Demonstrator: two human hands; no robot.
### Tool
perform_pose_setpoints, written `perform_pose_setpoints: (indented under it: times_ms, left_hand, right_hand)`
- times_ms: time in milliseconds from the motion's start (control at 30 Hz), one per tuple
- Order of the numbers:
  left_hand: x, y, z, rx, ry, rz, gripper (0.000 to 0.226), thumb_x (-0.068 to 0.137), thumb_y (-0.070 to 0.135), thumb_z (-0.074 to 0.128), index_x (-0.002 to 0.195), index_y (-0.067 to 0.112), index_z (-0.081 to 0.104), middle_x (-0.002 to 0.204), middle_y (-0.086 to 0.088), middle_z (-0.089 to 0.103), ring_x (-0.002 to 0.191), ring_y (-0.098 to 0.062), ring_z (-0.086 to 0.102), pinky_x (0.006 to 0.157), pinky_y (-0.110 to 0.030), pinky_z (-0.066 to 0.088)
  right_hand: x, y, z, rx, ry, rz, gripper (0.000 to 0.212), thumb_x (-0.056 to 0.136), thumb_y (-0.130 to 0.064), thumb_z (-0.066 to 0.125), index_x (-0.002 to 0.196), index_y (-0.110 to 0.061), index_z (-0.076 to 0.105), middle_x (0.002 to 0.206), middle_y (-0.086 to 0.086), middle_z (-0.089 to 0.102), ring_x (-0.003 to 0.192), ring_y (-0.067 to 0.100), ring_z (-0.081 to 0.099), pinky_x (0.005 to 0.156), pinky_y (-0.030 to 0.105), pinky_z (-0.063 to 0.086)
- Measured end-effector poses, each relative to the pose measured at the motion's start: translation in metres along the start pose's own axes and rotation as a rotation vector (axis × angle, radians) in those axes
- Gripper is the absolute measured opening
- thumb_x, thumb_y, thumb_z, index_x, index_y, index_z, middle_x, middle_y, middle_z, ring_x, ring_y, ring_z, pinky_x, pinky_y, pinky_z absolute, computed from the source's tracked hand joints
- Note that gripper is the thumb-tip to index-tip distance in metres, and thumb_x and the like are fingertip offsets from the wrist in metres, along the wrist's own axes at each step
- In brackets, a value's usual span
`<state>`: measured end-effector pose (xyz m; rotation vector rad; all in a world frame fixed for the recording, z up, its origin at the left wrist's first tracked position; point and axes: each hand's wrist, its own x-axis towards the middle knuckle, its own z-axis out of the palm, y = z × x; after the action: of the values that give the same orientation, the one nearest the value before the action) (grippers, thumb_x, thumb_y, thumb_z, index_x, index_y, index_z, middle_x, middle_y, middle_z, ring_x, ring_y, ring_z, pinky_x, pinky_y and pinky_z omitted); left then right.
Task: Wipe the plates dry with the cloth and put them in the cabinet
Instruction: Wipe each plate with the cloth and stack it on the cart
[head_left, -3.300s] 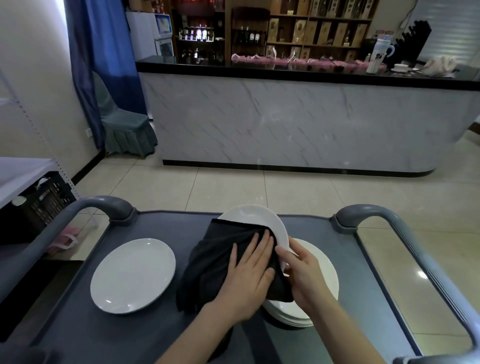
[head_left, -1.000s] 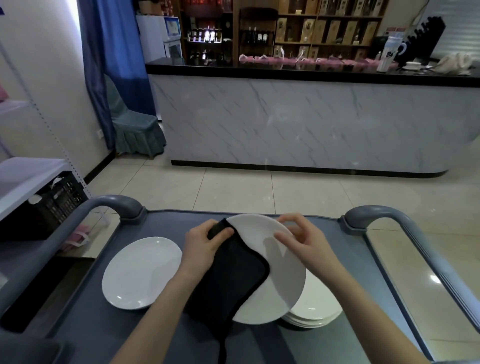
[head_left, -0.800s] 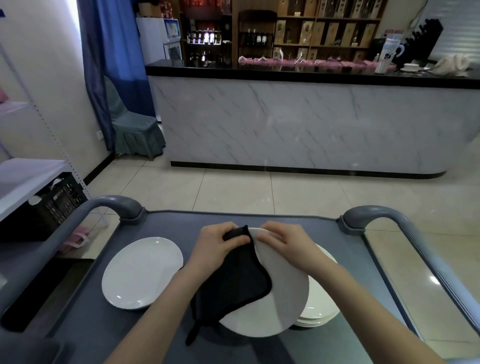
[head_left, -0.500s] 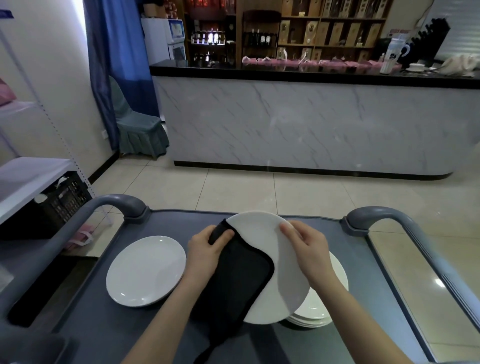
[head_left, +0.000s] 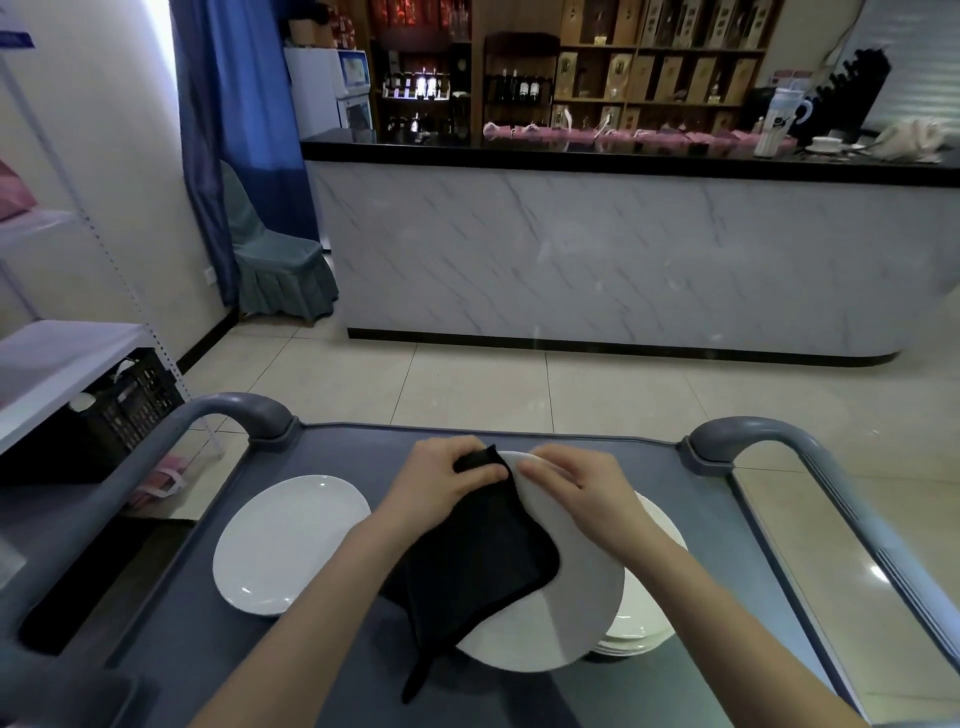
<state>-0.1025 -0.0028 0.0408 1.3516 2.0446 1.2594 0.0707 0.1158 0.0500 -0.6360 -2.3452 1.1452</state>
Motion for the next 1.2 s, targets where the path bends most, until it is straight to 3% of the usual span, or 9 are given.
perform_pose_setpoints:
  times_ms: [133, 300, 433, 567, 667, 900, 1033, 1133, 1200]
  left_hand:
    - [-0.003, -0.005, 0.001, -0.033, 0.111, -0.029, 0.020, 0.085, 0.032, 0.074, 0.069, 0.028, 0.063, 0.060, 0.017, 0.060, 0.060, 0.002, 0.052, 0.056, -0.013, 0.039]
    - [-0.017, -0.021, 0.003, -0.206, 0.359, -0.180, 0.021, 0.089, 0.034, 0.069, 0.074, 0.020, 0.065, 0.067, 0.011, 0.066, 0.064, -0.004, 0.058, 0.062, -0.025, 0.046]
    - [-0.030, -0.032, 0.017, -0.360, 0.385, -0.301, 0.019, 0.095, 0.033, 0.063, 0.084, 0.018, 0.068, 0.081, 0.002, 0.073, 0.082, -0.017, 0.067, 0.074, -0.037, 0.054]
    - [-0.030, -0.037, 0.017, -0.437, 0.394, -0.330, 0.019, 0.095, 0.031, 0.062, 0.083, 0.017, 0.067, 0.076, 0.008, 0.072, 0.071, -0.004, 0.064, 0.063, -0.022, 0.051]
    - [-0.023, -0.033, 0.006, -0.372, 0.360, -0.228, 0.020, 0.094, 0.028, 0.065, 0.075, 0.019, 0.065, 0.067, 0.013, 0.067, 0.062, 0.000, 0.058, 0.056, -0.012, 0.044]
    - [-0.010, -0.019, -0.006, -0.147, 0.156, -0.092, 0.011, 0.089, 0.031, 0.071, 0.081, 0.024, 0.067, 0.066, 0.014, 0.063, 0.062, 0.003, 0.055, 0.057, -0.013, 0.041]
    - [-0.018, -0.020, 0.001, -0.285, 0.273, -0.142, 0.003, 0.089, 0.032, 0.070, 0.091, 0.031, 0.068, 0.083, 0.018, 0.071, 0.080, 0.002, 0.066, 0.070, -0.017, 0.051]
    - [-0.023, -0.022, 0.004, -0.396, 0.356, -0.213, 0.009, 0.086, 0.026, 0.074, 0.094, 0.026, 0.070, 0.087, 0.013, 0.074, 0.084, -0.005, 0.069, 0.073, -0.024, 0.056]
    - [-0.025, -0.023, 0.001, -0.407, 0.368, -0.219, 0.007, 0.085, 0.024, 0.076, 0.088, 0.023, 0.070, 0.083, 0.009, 0.074, 0.079, -0.007, 0.070, 0.067, -0.021, 0.055]
  right_hand:
    - [-0.002, 0.002, -0.001, 0.101, 0.131, 0.030, 0.017, 0.097, -0.036, 0.062, 0.085, -0.029, 0.072, 0.078, -0.013, 0.070, 0.076, 0.000, 0.061, 0.069, 0.016, 0.044]
    - [-0.013, 0.007, 0.009, 0.325, 0.460, 0.187, 0.028, 0.097, -0.035, 0.062, 0.076, -0.017, 0.068, 0.064, -0.010, 0.056, 0.060, 0.004, 0.046, 0.059, 0.022, 0.038]
    - [-0.020, 0.007, 0.025, 0.509, 0.654, 0.340, 0.031, 0.097, -0.036, 0.059, 0.076, -0.016, 0.067, 0.065, -0.007, 0.054, 0.062, 0.009, 0.045, 0.063, 0.029, 0.039]
    - [-0.023, 0.008, 0.030, 0.471, 0.623, 0.297, 0.026, 0.099, -0.037, 0.056, 0.081, -0.027, 0.071, 0.067, -0.015, 0.061, 0.062, 0.001, 0.051, 0.060, 0.017, 0.042]
    - [-0.022, 0.006, 0.018, 0.376, 0.522, 0.204, 0.023, 0.100, -0.034, 0.058, 0.082, -0.035, 0.072, 0.071, -0.017, 0.066, 0.064, -0.004, 0.054, 0.058, 0.007, 0.041]
    - [-0.003, -0.009, -0.004, 0.111, 0.151, 0.078, 0.020, 0.099, -0.033, 0.060, 0.084, -0.035, 0.073, 0.080, -0.021, 0.069, 0.076, -0.005, 0.060, 0.065, 0.008, 0.040]
    - [-0.001, -0.006, -0.004, 0.211, 0.331, 0.089, 0.027, 0.098, -0.033, 0.060, 0.079, -0.017, 0.069, 0.072, -0.002, 0.063, 0.066, 0.003, 0.050, 0.060, 0.014, 0.037]
    - [-0.007, -0.004, 0.006, 0.319, 0.469, 0.191, 0.027, 0.098, -0.035, 0.059, 0.077, -0.021, 0.068, 0.069, -0.007, 0.061, 0.063, 0.001, 0.049, 0.060, 0.020, 0.039]
    - [-0.012, -0.001, 0.008, 0.327, 0.419, 0.207, 0.023, 0.099, -0.034, 0.058, 0.081, -0.024, 0.067, 0.074, -0.005, 0.063, 0.066, 0.002, 0.051, 0.065, 0.026, 0.040]
